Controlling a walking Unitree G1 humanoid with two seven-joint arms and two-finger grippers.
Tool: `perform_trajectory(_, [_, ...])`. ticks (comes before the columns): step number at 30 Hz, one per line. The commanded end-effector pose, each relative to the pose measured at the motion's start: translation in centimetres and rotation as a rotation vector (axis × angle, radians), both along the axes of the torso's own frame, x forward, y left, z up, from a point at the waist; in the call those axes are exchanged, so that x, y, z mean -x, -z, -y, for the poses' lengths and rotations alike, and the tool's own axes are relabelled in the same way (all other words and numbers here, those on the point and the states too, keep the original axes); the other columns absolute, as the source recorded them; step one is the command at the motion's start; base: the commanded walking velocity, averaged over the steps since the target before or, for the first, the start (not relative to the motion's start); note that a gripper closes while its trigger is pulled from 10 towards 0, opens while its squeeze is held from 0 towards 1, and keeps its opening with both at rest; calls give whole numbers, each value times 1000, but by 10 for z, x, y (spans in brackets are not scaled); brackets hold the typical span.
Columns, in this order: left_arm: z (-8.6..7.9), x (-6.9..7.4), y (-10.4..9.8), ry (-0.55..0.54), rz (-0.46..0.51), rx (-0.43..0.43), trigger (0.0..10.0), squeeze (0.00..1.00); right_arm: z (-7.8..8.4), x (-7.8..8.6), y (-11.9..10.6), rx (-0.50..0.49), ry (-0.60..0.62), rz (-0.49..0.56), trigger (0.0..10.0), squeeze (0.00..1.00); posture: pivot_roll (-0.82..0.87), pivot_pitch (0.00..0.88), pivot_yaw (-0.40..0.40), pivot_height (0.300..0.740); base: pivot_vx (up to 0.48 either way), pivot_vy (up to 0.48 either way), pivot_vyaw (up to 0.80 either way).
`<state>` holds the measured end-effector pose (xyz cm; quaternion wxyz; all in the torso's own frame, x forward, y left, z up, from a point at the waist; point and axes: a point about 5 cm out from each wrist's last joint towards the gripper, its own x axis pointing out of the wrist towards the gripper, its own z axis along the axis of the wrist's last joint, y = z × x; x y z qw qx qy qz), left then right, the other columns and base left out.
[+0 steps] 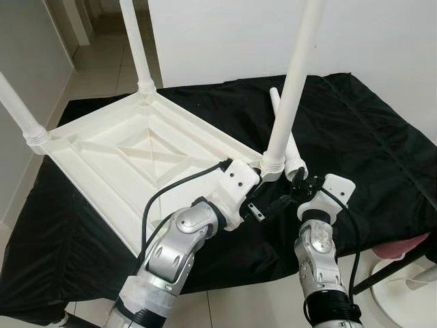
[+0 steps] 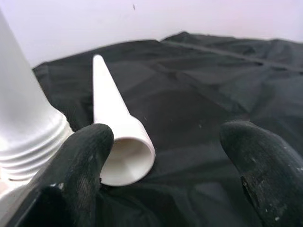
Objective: Building children table
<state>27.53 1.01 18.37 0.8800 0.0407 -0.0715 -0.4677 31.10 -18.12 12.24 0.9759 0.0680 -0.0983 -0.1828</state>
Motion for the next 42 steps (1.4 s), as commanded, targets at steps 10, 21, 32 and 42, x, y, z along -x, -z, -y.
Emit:
perform_trajectory(10, [1,-3,-2,-17,24,-7,10000,0,12,-21,-7,-20,-45,-18,10000,0,-46,0,1,740,0,0,0])
perform_trajectory(21, [1,-3,-4,-28,33,0,10000,0,28,-43,-11,-15,-135,-67,10000,0,-40,0,-4,740,0,0,0])
perform_trajectory(32, [0,1,-8,-21,44,-13,10000,0,25,-59,-13,-4,-251,-132,10000,0,7,55,-4,740,0,0,0])
perform_trajectory(42, [1,2,-11,-32,39,-13,10000,0,24,-67,-16,23,-324,-173,10000,0,28,116,-9,740,0,0,0])
